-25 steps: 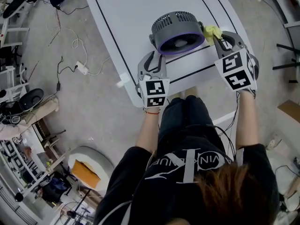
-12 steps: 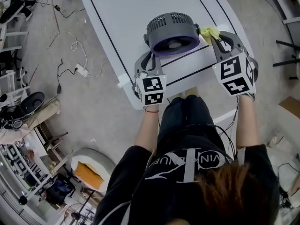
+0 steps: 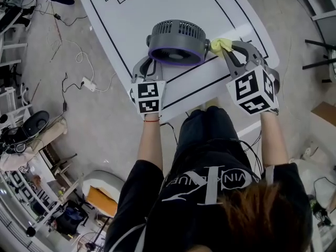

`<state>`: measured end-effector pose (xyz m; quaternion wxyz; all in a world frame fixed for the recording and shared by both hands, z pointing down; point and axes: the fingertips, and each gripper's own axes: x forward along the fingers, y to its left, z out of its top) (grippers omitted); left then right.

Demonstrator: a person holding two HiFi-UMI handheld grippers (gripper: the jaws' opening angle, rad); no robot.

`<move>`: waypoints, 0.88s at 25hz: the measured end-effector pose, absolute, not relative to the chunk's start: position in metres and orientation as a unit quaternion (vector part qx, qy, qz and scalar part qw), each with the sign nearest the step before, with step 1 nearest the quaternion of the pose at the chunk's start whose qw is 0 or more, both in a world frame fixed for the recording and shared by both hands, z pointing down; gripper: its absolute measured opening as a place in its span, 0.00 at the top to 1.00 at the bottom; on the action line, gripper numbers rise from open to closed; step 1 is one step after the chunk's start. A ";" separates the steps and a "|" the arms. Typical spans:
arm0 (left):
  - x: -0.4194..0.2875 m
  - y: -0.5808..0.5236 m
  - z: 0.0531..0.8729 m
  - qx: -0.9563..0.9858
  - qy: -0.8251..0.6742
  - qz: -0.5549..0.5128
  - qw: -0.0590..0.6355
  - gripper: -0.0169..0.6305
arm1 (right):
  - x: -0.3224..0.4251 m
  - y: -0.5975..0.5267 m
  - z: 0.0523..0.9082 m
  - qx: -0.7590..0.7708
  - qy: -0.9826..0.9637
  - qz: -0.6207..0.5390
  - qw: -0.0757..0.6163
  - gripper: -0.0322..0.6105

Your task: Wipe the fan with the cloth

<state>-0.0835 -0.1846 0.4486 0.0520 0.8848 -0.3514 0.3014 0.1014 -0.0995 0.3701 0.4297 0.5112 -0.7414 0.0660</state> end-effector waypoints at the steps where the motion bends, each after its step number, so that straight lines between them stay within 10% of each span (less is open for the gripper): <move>1: -0.084 -0.188 0.449 0.886 -0.348 0.303 0.048 0.91 | 0.098 -0.099 0.371 0.507 -0.744 0.065 0.431 0.90; 22: -0.089 -0.234 0.444 0.917 -0.275 0.291 0.002 0.85 | 0.015 -0.074 0.386 0.404 -0.800 0.047 0.442 0.90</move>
